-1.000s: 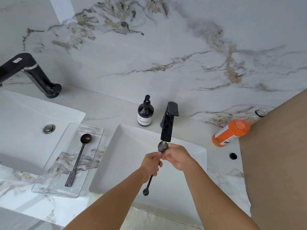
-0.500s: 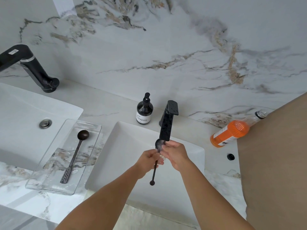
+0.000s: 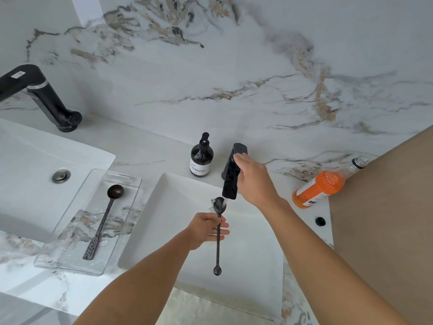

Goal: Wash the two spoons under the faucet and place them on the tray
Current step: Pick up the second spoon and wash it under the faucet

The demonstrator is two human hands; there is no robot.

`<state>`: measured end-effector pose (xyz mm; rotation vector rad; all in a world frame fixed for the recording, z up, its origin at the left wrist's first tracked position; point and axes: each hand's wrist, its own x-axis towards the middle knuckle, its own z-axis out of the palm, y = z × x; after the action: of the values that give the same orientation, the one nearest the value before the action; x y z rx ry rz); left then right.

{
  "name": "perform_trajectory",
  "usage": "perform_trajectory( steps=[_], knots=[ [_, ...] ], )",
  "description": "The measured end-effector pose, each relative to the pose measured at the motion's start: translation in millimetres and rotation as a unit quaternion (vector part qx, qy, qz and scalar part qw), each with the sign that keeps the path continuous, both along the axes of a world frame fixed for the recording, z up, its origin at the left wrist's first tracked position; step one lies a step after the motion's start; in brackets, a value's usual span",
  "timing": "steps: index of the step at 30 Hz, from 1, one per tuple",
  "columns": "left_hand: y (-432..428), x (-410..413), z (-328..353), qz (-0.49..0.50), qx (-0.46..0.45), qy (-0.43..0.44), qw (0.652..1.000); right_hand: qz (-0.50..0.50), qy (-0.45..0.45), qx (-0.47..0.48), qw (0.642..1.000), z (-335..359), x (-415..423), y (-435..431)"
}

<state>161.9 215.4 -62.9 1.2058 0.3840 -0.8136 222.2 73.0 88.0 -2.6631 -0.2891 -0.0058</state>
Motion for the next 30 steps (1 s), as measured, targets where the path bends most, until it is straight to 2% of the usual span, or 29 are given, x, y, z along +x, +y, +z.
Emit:
perform_trajectory(
  steps=[5,7,9,11,13,15,16,17,20,27,30],
  knots=[
    [6.1,-3.9,8.0,-0.022,0.014,-0.003,1.000,0.028,0.032,-0.092,0.995,-18.0,-7.6,1.8],
    [7.7,-7.3,10.2,-0.027,0.014,-0.012,0.999,0.011,0.017,-0.012,1.000,-27.1,-20.3,0.3],
    [9.7,-10.2,13.4,-0.030,0.009,-0.007,0.999,-0.111,-0.027,0.125,0.986,-37.4,-32.6,-5.5],
    [11.3,-13.7,17.1,-0.031,-0.002,0.001,1.000,-0.298,0.015,0.209,0.932,-53.6,-45.9,-9.0],
    [12.0,-17.6,22.5,-0.028,-0.007,0.004,1.000,-0.408,0.183,0.294,0.845,-73.2,-60.9,-7.0],
    [12.1,-20.6,28.1,-0.035,-0.012,0.003,0.999,-0.380,0.355,0.440,0.732,-90.1,-80.4,-1.0],
    [11.6,-22.8,30.2,-0.042,-0.014,0.000,0.999,-0.342,0.403,0.492,0.691,-94.9,-88.7,0.0],
    [10.6,-25.1,32.2,-0.047,-0.014,-0.005,0.999,-0.305,0.431,0.522,0.670,-97.0,-94.1,0.5],
    [9.1,-30.7,40.6,-0.051,-0.024,-0.022,0.998,-0.256,0.431,0.564,0.656,-96.4,-94.2,-0.1],
    [20.7,-26.8,78.0,-0.056,-0.095,-0.099,0.989,-0.150,0.349,0.626,0.681,-42.6,-83.6,-6.3],
    [26.2,-18.6,102.7,-0.067,-0.113,-0.133,0.982,-0.095,0.304,0.667,0.674,-7.4,-77.1,-5.4]
  ],
)
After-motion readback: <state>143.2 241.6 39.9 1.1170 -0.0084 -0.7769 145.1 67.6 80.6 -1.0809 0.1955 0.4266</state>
